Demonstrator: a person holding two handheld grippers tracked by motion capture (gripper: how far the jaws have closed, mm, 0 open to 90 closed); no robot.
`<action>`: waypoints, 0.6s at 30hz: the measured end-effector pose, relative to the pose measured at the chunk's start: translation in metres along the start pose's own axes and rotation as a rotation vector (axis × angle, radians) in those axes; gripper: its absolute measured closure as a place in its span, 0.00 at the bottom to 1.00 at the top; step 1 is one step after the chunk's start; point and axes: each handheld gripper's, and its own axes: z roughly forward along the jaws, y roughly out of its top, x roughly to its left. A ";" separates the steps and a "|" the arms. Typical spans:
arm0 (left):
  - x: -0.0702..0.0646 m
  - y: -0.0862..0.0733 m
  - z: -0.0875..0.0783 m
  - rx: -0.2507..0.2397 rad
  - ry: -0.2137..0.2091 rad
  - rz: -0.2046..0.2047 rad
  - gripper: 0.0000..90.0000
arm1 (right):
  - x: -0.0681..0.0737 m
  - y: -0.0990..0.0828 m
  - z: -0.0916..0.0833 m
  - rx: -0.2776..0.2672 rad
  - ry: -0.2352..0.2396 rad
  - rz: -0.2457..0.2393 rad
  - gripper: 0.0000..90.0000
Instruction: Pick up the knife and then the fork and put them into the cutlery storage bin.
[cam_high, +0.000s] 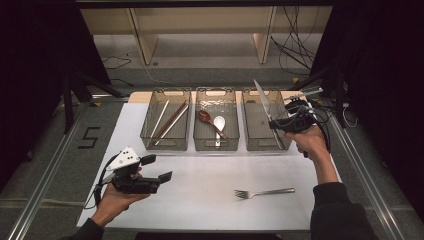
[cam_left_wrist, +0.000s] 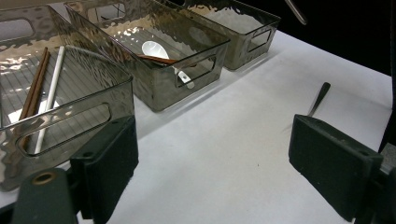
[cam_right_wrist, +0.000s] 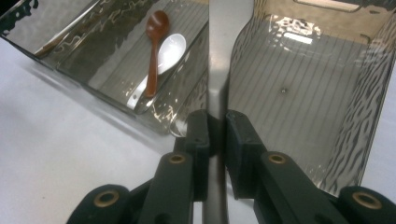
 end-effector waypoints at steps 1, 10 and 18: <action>0.000 0.000 0.000 -0.001 0.000 -0.001 0.17 | 0.000 0.002 0.001 -0.001 0.000 0.005 0.90; 0.000 0.000 -0.001 0.000 -0.003 0.000 0.17 | -0.005 0.019 0.008 0.006 -0.018 0.023 0.90; 0.000 0.000 -0.001 0.000 -0.003 0.001 0.17 | -0.009 0.031 0.012 -0.002 -0.040 0.044 0.90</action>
